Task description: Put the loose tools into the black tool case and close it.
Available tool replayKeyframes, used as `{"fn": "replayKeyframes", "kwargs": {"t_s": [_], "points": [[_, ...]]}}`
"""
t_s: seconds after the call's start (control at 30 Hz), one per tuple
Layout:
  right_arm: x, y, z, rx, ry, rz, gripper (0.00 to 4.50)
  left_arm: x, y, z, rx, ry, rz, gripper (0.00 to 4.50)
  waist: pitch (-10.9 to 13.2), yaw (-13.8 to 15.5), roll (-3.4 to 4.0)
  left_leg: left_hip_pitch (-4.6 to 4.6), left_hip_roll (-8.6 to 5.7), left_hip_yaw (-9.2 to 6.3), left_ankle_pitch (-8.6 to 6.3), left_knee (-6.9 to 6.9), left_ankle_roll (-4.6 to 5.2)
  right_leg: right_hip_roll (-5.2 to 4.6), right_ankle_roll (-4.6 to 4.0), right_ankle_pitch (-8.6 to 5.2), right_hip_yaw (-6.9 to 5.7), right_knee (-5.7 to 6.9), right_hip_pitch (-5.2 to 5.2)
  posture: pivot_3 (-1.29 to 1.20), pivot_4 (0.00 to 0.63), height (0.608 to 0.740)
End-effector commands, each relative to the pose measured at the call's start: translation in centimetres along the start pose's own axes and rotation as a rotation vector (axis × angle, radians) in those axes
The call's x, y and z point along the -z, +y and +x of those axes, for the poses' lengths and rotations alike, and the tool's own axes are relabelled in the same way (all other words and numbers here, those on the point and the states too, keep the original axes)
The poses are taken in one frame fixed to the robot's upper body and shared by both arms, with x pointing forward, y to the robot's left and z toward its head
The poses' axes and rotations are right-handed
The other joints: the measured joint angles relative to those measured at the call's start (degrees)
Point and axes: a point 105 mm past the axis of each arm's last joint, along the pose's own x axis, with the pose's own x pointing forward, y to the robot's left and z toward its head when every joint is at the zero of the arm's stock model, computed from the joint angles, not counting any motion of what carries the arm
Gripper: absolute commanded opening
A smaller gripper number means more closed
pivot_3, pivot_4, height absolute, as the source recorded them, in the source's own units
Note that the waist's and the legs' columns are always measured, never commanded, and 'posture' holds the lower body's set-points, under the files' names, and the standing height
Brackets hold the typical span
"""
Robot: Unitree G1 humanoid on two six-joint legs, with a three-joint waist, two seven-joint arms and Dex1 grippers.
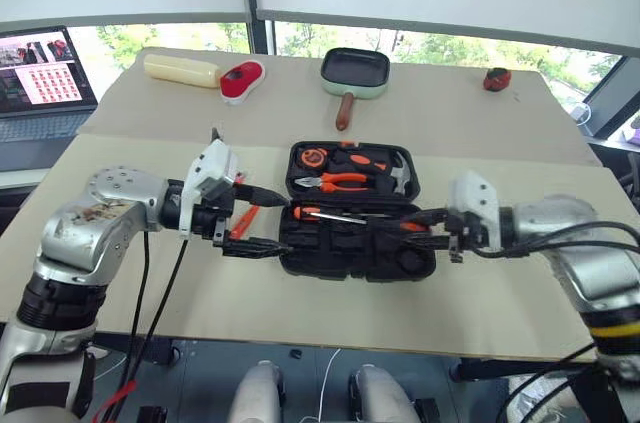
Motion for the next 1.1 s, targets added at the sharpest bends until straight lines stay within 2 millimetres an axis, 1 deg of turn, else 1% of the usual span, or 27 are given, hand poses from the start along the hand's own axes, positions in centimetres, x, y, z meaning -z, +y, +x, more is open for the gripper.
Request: {"fn": "replayKeyframes", "kwargs": {"t_s": [0.03, 0.1, 0.2, 0.27, 0.4, 0.57, 0.73, 0.8, 0.83, 0.9, 0.93, 0.97, 1.0, 1.03, 1.1], "points": [[0.7, -1.6, 0.6, 0.013, 0.038, -0.115, 1.02, -0.7, -0.3, 0.0, -0.006, -0.003, 0.064, 4.5, 0.0, 0.0, 0.0, -0.02, 0.01, 0.0, 0.0, -0.01, 0.0, 0.01, 0.0, 0.0, 0.0, 0.0, -0.02, 0.0, 0.15, 0.74], [1.2, -2.3, 0.7, 0.02, 0.054, -0.149, 1.02, -0.7, -0.2, 0.0, -0.014, -0.007, 0.067, 4.5, 0.01, 0.0, 0.01, -0.03, 0.01, 0.0, 0.0, -0.02, 0.0, 0.01, -0.01, 0.0, 0.0, 0.01, -0.04, 0.0, 0.15, 0.74], [1.3, -3.3, 0.9, 0.039, 0.054, -0.168, 1.02, -0.7, -0.1, 0.0, -0.02, -0.008, 0.067, 4.5, 0.02, -0.04, 0.01, -0.08, 0.01, 0.0, 0.0, -0.03, 0.0, 0.01, -0.01, 0.0, 0.0, 0.01, -0.09, 0.0, 0.15, 0.74], [1.7, -3.5, 1.0, 0.024, 0.061, -0.196, 1.02, -0.7, 0.1, 0.0, -0.031, -0.011, 0.07, 4.5, 0.03, -0.22, 0.02, -0.07, 0.02, 0.0, 0.0, -0.03, 0.0, 0.02, -0.01, 0.0, -0.01, 0.03, -0.09, 0.0, 0.15, 0.74], [2.0, -3.4, 1.2, 0.012, 0.057, -0.203, 1.02, -0.9, 0.1, 0.0, -0.038, -0.015, 0.076, 4.5, 0.03, -0.25, 0.02, -0.06, 0.02, 0.0, 0.0, -0.03, 0.0, 0.02, -0.01, 0.0, -0.01, 0.07, -0.09, 0.0, 0.15, 0.74], [2.1, -2.8, 1.5, -0.009, 0.057, -0.231, 1.02, -1.1, 0.4, 0.1, -0.043, -0.019, 0.084, 4.5, 0.03, -0.32, 0.03, -0.04, 0.02, 0.0, 0.0, -0.03, 0.0, 0.02, -0.02, 0.0, -0.01, 0.11, -0.09, 0.0, 0.15, 0.74], [2.2, -2.6, 1.2, -0.004, 0.063, -0.218, 1.02, -1.4, 0.7, 0.2, -0.046, -0.021, 0.09, 4.5, 0.03, -0.33, 0.03, -0.04, 0.01, 0.0, 0.0, -0.03, -0.01, 0.02, -0.02, 0.0, -0.01, 0.11, -0.09, 0.0, 0.15, 0.74], [2.0, -2.7, 1.1, 0.003, 0.058, -0.206, 2.03, -1.4, 0.7, 0.3, -0.043, -0.022, 0.093, 4.5, 0.03, -0.36, 0.03, -0.04, 0.02, 0.0, 0.0, -0.03, 0.0, 0.02, -0.02, 0.0, -0.01, 0.11, -0.09, 0.0, 0.15, 0.74], [1.8, -2.7, 1.1, 0.007, 0.047, -0.201, 2.26, -1.5, 0.7, 0.4, -0.042, -0.023, 0.095, 4.5, 0.03, -0.37, 0.03, -0.04, 0.02, 0.0, 0.0, -0.03, 0.0, 0.02, -0.02, 0.0, -0.01, 0.12, -0.09, 0.0, 0.15, 0.74], [0.9, -2.9, 1.0, 0.023, 0.011, -0.184, 2.93, -1.5, 0.8, 0.5, -0.04, -0.025, 0.096, 4.5, 0.03, -0.36, 0.03, -0.04, 0.02, 0.0, 0.0, -0.03, -0.01, 0.02, -0.02, 0.0, -0.01, 0.13, -0.09, 0.0, 0.15, 0.74], [0.1, -2.9, 1.0, 0.032, -0.018, -0.17, 3.37, -1.6, 0.8, 0.5, -0.038, -0.025, 0.097, 4.5, 0.04, -0.36, 0.03, -0.04, 0.02, 0.0, 0.0, -0.03, -0.01, 0.02, -0.02, 0.0, -0.01, 0.13, -0.09, 0.0, 0.15, 0.74], [-0.5, -3.0, 1.1, 0.038, -0.042, -0.155, 3.57, -1.6, 0.9, 0.5, -0.038, -0.026, 0.097, 4.5, 0.04, -0.37, 0.03, -0.04, 0.02, 0.0, 0.0, -0.03, -0.01, 0.02, -0.02, 0.0, -0.01, 0.13, -0.09, 0.0, 0.15, 0.74], [-1.1, -2.9, 1.1, 0.038, -0.065, -0.137, 3.93, -1.6, 0.9, 0.5, -0.037, -0.026, 0.098, 4.5, 0.04, -0.37, 0.03, -0.04, 0.02, 0.0, 0.0, -0.03, -0.01, 0.02, -0.02, 0.0, -0.01, 0.14, -0.09, 0.0, 0.15, 0.74], [-1.4, -2.9, 1.2, 0.037, -0.078, -0.124, 3.93, -1.6, 1.0, 0.5, -0.037, -0.025, 0.098, 4.5, 0.03, -0.36, 0.03, -0.03, 0.02, -0.01, 0.0, -0.03, -0.01, 0.02, -0.02, 0.0, -0.01, 0.14, -0.09, 0.0, 0.15, 0.74], [-1.6, -2.7, 1.5, 0.036, -0.094, -0.095, 3.6, -1.6, 1.1, 0.6, -0.036, -0.024, 0.1, 4.5, 0.04, -0.36, 0.03, -0.04, 0.03, -0.01, 0.0, -0.03, -0.01, 0.03, -0.02, 0.0, -0.01, 0.15, -0.09, 0.0, 0.15, 0.74]]}}
